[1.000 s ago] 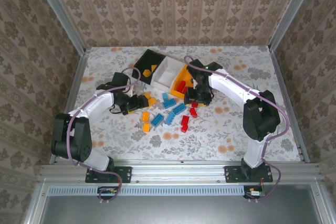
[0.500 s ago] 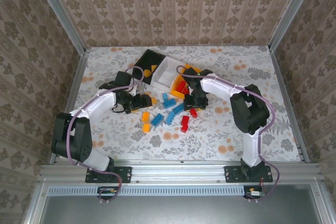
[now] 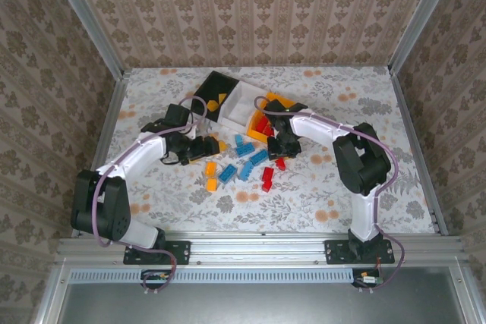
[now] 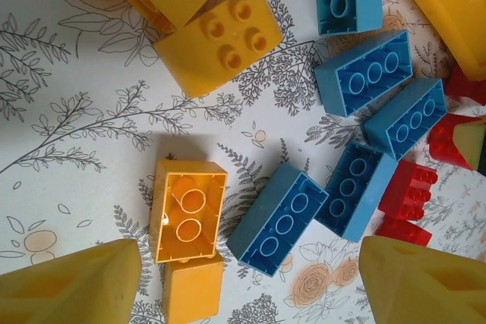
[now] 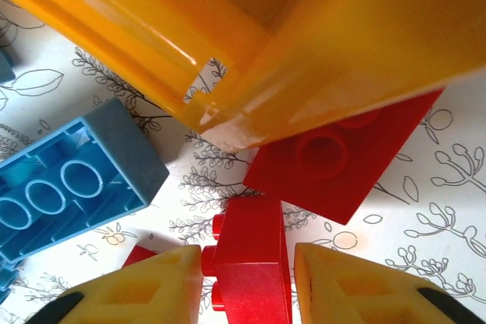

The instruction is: Sort the legos into containers by color

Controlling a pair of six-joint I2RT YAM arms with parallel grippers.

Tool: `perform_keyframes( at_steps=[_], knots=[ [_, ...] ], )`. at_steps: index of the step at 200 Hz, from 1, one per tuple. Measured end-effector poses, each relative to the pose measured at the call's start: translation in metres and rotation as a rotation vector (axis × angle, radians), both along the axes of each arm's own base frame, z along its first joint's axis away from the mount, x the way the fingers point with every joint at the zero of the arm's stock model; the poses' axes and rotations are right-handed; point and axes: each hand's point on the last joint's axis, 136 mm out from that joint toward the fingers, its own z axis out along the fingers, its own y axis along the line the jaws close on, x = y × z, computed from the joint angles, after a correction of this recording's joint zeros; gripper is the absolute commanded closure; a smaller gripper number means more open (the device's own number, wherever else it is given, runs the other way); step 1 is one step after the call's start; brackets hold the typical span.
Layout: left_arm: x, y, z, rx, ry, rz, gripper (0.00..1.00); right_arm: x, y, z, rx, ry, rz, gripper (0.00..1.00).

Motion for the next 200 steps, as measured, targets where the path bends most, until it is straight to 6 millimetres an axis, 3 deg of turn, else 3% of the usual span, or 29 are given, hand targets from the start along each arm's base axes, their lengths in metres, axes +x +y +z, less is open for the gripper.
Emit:
perform_keyframes(
  at_steps=[38,89,140,172,200],
  knots=[
    [-0.003,-0.003,-0.003,0.001,0.007,-0.003,0.22,-0.006,-0.007,-0.002,-0.012,-0.018,-0.005,0.56],
    [-0.004,-0.007,-0.003,-0.001,0.004,-0.007,0.22,-0.012,-0.014,-0.003,-0.024,-0.024,-0.011,0.71],
    [-0.004,-0.007,-0.003,-0.001,0.005,-0.009,0.22,-0.022,-0.019,0.003,-0.032,-0.007,-0.018,0.72],
    [-0.004,-0.007,-0.003,-0.001,0.004,-0.009,0.22,-0.023,-0.024,0.041,-0.003,-0.052,-0.040,0.71],
    [-0.004,-0.007,-0.003,0.002,0.004,-0.008,0.21,0.003,-0.007,0.097,0.116,-0.169,-0.061,0.71]
  ],
)
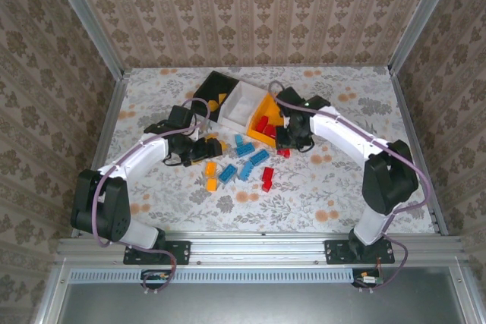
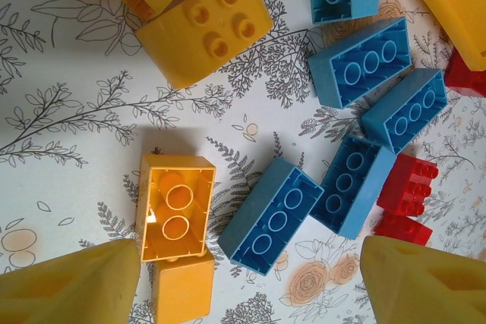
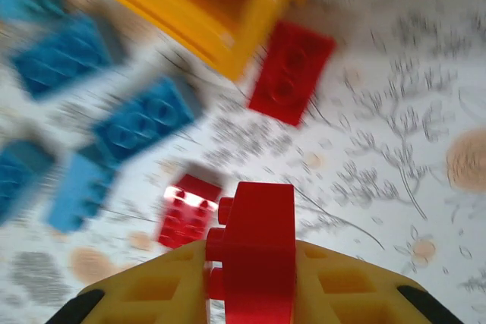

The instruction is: Sort the legos into containers by color

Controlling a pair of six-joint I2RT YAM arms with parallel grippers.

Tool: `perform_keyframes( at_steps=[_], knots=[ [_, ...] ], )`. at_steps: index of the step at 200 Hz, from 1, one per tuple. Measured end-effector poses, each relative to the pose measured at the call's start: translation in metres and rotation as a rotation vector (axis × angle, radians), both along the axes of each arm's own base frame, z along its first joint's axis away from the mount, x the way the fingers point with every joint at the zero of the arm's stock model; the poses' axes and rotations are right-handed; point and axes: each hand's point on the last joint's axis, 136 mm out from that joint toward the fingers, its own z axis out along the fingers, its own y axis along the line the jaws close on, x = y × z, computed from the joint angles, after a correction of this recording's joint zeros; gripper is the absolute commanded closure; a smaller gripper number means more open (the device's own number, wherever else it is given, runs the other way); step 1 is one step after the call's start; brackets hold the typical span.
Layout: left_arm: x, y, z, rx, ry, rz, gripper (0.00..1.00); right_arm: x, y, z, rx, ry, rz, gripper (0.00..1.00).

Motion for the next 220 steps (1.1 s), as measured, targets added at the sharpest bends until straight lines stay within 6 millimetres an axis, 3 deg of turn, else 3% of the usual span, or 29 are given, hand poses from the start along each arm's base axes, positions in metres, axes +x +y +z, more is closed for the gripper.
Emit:
perform_keyframes(
  at_steps=[26,47,66,88,110,130,159,220],
  knots=[
    [0.000,0.001,0.000,0.003,-0.002,0.001,0.21,0.026,0.020,0.040,0.125,-0.080,-0.021,0.71],
    [-0.002,0.001,0.002,0.001,-0.011,0.001,0.21,0.050,0.034,0.052,0.184,-0.108,-0.038,0.71],
    [-0.004,0.002,0.002,0.003,-0.013,0.000,0.21,0.074,0.042,0.039,0.193,-0.096,-0.054,0.71],
    [-0.007,0.003,0.002,0.006,-0.013,0.002,0.21,0.098,0.044,0.005,0.167,-0.049,-0.076,0.70],
    [-0.006,0.003,0.004,0.010,-0.022,0.004,0.21,0.110,0.041,-0.029,0.134,0.011,-0.095,0.66],
    [-0.006,0.004,0.004,0.012,-0.024,0.006,0.21,0.115,0.038,-0.045,0.117,0.043,-0.106,0.61],
    [-0.006,0.005,0.004,0.017,-0.024,0.007,0.21,0.118,0.036,-0.042,0.116,0.042,-0.106,0.50],
    [-0.005,0.005,0.000,0.025,-0.010,0.008,0.21,0.122,0.033,-0.003,0.113,-0.028,-0.079,0.37]
  ],
)
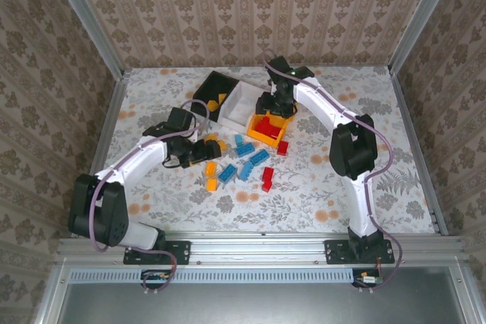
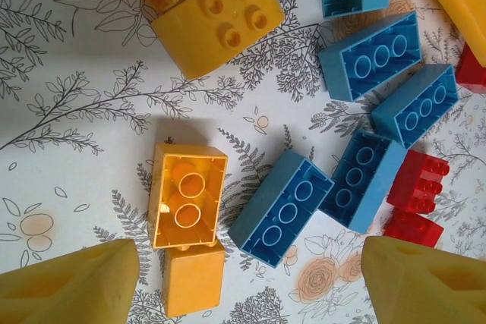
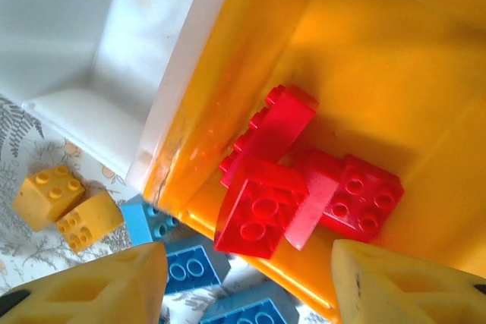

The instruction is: Sort the legos into containers by color

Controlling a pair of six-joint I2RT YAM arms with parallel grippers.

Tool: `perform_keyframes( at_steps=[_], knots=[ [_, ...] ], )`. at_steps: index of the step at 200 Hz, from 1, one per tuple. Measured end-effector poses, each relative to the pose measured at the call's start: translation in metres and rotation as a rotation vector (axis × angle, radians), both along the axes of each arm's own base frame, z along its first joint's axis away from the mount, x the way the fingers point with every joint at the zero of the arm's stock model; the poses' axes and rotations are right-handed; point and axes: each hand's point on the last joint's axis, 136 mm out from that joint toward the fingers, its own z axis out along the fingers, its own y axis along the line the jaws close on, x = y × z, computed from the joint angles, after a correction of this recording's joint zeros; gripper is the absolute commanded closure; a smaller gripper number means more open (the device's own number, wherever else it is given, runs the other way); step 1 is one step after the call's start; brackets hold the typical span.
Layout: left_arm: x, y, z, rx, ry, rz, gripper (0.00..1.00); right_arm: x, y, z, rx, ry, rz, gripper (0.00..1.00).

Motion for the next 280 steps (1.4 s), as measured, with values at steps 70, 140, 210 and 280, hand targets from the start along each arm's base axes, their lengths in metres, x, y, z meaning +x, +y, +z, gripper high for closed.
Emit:
perform_keyframes(
  at_steps=[70,140,210,280],
  knots=[
    [0.012,-0.010,-0.012,0.010,0.035,-0.015,0.21,-0.085,-0.055,0.038,-0.013,-0.012,-0.037,0.35],
    [0.023,-0.026,-0.014,0.003,0.034,-0.043,0.21,-0.191,0.005,-0.044,-0.026,0.253,0.233,0.34],
    [0.027,-0.027,-0.011,0.001,0.022,-0.043,0.21,-0.220,0.026,-0.081,-0.097,0.352,0.358,0.36],
    [0.024,-0.026,-0.012,0.004,0.026,-0.042,0.21,-0.218,0.031,-0.092,-0.118,0.377,0.370,0.41]
  ],
)
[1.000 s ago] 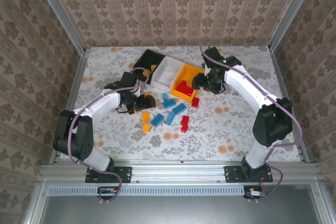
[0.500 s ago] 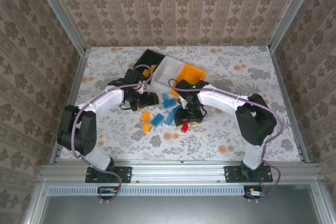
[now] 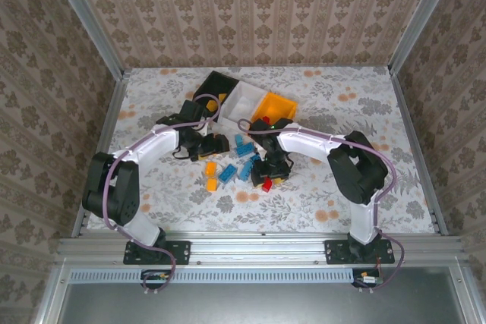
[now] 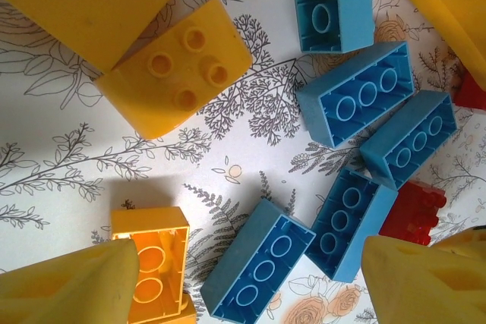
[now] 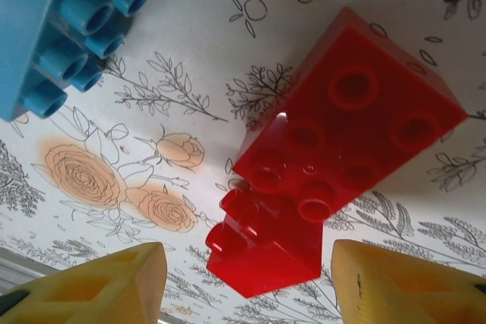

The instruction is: Sort the legos into containers by color

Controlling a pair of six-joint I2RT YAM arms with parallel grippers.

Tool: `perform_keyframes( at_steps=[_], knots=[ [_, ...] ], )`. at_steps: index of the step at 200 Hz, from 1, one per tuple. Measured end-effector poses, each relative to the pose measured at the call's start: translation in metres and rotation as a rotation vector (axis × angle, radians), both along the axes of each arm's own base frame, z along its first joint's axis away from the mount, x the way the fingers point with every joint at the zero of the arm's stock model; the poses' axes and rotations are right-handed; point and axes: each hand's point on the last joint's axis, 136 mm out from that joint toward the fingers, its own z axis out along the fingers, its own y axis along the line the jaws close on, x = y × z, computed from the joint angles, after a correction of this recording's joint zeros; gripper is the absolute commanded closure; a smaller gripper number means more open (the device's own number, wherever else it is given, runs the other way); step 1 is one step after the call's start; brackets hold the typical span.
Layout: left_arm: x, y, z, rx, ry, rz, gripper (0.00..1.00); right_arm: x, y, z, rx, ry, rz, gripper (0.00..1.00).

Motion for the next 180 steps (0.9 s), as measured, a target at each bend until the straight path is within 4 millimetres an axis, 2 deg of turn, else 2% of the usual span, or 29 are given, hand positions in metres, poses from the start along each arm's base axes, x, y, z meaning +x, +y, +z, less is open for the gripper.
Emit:
perform_keyframes(
  at_steps=[42,71,103,152,166,180],
  knots=[
    [-0.001,0.001,0.003,0.000,-0.009,0.001,0.21,-0.004,-0.004,-0.011,-0.038,0.029,0.002,0.50],
    [-0.003,0.002,0.008,-0.005,-0.020,0.002,0.21,-0.003,-0.006,-0.011,-0.049,0.023,-0.005,0.61],
    [-0.006,0.003,0.008,-0.005,-0.022,0.002,0.21,-0.003,-0.010,-0.003,-0.053,-0.001,-0.008,0.65],
    [-0.011,0.006,0.007,0.000,-0.013,0.002,0.21,0.000,-0.021,0.045,-0.013,-0.081,-0.040,0.65],
    [-0.011,0.006,0.008,0.001,-0.015,0.002,0.21,0.011,-0.024,0.061,0.009,-0.109,-0.071,0.65],
    [-0.012,0.007,0.009,0.001,-0.015,0.002,0.21,0.032,-0.028,0.077,0.038,-0.148,-0.120,0.65]
  ],
)
